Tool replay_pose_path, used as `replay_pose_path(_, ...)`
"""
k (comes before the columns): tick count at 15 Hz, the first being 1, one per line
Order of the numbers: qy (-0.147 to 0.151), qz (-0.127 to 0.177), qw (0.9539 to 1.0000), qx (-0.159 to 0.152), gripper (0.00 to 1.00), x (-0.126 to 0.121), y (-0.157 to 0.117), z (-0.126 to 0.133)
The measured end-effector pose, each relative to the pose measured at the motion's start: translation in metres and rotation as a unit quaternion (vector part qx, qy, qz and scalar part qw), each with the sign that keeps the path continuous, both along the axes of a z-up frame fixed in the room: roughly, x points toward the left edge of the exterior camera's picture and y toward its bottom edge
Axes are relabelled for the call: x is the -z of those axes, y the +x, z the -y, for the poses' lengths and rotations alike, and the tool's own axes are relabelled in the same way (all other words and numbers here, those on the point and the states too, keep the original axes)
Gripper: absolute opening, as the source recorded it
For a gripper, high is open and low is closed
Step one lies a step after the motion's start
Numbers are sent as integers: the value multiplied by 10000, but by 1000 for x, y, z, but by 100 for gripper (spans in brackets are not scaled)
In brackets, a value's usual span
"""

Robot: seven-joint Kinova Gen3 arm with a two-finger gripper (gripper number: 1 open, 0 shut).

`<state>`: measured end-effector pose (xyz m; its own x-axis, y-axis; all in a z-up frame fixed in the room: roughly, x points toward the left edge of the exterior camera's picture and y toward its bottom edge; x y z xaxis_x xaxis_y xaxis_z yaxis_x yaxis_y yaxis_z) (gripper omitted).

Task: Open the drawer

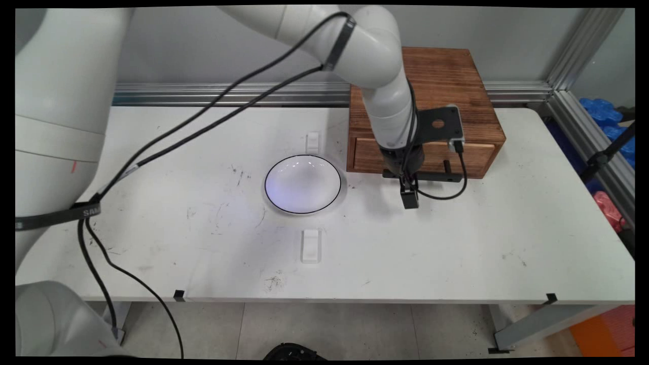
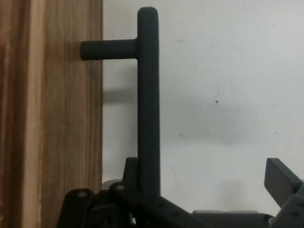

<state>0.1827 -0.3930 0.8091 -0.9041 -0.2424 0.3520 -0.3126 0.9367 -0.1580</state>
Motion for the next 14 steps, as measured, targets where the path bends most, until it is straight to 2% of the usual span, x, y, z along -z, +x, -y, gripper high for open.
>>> replay_pose_path(8, 125, 225, 9996, 133, 100, 21, -18, 6)
replay_pose_path(14, 239, 280, 9990, 237, 100, 21, -26, -9)
